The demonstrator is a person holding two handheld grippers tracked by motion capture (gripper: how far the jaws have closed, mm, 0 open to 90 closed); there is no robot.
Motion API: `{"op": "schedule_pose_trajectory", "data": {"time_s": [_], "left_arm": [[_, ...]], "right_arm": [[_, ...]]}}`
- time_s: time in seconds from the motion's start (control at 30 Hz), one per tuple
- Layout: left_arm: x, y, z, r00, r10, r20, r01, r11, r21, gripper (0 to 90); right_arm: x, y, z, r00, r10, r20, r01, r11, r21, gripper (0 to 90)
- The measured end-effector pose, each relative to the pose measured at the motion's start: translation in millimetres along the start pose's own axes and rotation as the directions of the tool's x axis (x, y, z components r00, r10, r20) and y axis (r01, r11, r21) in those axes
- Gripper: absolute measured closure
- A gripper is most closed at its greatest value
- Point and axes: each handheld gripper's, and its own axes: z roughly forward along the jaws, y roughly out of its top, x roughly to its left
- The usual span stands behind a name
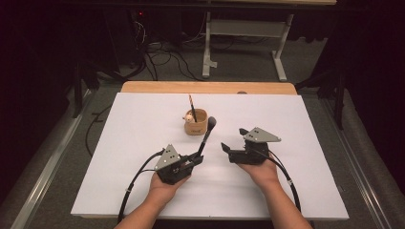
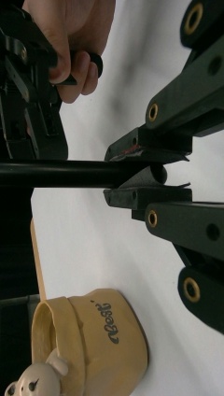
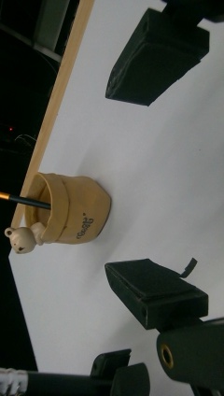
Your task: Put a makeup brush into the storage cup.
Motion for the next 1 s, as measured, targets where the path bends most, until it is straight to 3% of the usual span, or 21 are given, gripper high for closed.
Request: {"op": "schedule_pose_trajectory", "data": {"time_s": [0.17,0.47,0.7,1.0], "left_arm": [[-0.9,-0.8,-1.0,1.0000,0.001,0.000,-0.001,1.0000,-0.002,78.9],[-1.6,-1.8,-1.0,1.0000,0.001,0.003,-0.001,1.0000,0.006,78.8],[-0.7,-3.9,1.1,0.9999,-0.011,0.001,0.011,0.9999,0.010,78.8],[-2.1,-5.3,3.6,0.9999,-0.015,-0.001,0.015,0.9998,0.013,78.8]], "right_arm": [[-0.5,-1.2,-5.3,0.9988,0.043,-0.022,-0.043,0.999,-0.027,17.1],[2.3,-2.8,-5.6,0.9891,0.113,-0.095,-0.118,0.992,-0.052,19.3],[7.1,-0.8,-8.6,0.9759,0.151,-0.157,-0.166,0.982,-0.085,25.1],[12.5,0.9,-10.5,0.9527,0.193,-0.235,-0.225,0.967,-0.118,30.0]]}}
